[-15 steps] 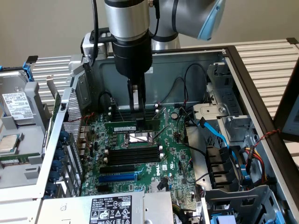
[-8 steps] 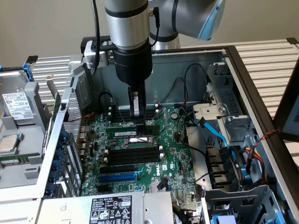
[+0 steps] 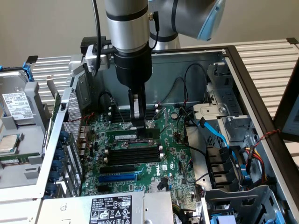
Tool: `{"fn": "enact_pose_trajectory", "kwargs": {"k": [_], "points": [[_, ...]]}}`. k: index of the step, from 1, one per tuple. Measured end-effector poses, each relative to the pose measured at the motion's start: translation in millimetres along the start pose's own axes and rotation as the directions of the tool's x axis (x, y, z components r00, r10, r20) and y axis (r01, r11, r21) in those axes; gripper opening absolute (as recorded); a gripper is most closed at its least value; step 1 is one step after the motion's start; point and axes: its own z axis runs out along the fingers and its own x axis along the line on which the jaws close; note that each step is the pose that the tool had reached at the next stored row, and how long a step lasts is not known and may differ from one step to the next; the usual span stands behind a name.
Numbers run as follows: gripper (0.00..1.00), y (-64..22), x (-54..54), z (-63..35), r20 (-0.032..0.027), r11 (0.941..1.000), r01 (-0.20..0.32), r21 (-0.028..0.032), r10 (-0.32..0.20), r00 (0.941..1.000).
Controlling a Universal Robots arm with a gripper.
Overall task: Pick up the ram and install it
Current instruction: 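Insert the ram into the slot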
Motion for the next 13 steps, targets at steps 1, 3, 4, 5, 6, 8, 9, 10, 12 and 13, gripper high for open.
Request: {"fn": "enact_pose_trajectory", "kwargs": {"k": [1,3,4,5,6,8,9,10,12,13], "points": [[0.12,0.1,0.0,1.7,0.0006,1.0000,0.000,-0.0001,0.000,1.0000],[0.12,0.2,1.2,4.1,0.0027,1.0000,0.000,-0.0003,0.000,1.0000],[0.12,0.3,1.7,5.0,0.0039,1.0000,0.000,-0.0003,0.000,1.0000],[0.12,0.2,2.9,5.5,0.0049,1.0000,0.000,-0.0004,0.000,1.0000],[0.12,0.2,4.0,5.9,0.0054,1.0000,0.000,-0.0003,0.000,1.0000],[0.12,0.1,5.4,6.7,0.0055,1.0000,0.000,-0.0004,0.000,1.0000],[0.12,0.2,5.4,7.3,0.0058,1.0000,-0.001,-0.0003,0.001,1.0000],[0.12,0.2,5.4,8.1,0.0056,1.0000,0.000,-0.0003,0.000,1.0000],[0.12,0.3,5.4,9.4,0.0057,1.0000,0.003,-0.0003,-0.003,1.0000],[0.12,0.3,5.4,9.8,0.0059,1.0000,0.007,-0.0001,-0.007,1.0000]]}}
